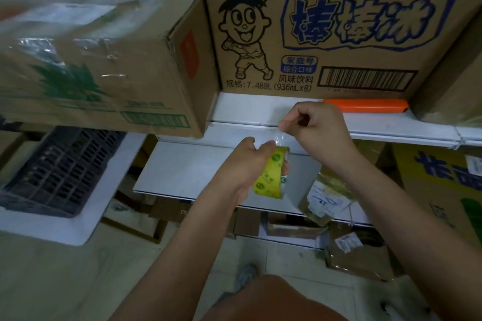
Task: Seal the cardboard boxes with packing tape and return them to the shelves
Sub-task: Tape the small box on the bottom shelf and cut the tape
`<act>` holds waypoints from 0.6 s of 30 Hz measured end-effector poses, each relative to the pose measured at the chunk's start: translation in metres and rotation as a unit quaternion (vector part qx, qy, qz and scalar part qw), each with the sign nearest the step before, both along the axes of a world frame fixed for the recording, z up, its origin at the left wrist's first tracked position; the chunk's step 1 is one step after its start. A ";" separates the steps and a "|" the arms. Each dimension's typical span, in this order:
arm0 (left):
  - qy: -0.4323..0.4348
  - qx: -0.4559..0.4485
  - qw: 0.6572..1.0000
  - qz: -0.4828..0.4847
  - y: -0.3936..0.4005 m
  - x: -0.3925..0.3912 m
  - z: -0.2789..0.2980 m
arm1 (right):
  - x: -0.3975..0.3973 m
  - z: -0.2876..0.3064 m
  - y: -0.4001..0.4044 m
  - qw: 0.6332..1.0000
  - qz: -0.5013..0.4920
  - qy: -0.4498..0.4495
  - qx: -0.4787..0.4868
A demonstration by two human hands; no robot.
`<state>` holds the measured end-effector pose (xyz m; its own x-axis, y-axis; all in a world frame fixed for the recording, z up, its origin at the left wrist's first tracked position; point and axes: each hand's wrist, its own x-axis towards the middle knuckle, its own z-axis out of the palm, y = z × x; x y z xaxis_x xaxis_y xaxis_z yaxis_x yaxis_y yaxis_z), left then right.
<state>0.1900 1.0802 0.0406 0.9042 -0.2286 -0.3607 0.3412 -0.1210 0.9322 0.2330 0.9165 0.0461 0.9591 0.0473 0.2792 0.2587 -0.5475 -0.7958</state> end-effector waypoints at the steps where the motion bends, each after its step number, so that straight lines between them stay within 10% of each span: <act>1: -0.001 0.004 1.000 0.010 -0.002 0.002 0.003 | 0.004 0.000 0.001 1.000 0.000 0.000 -0.002; 18: 0.028 -0.018 0.993 0.116 -0.024 0.033 -0.026 | 0.029 -0.018 -0.007 0.986 -0.008 -0.081 -0.143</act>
<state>0.2230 1.0557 0.0145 0.9130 -0.0300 -0.4068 0.4070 -0.0007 0.9134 0.2624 0.9094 0.0277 0.9039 0.1323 0.4067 0.3602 -0.7482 -0.5572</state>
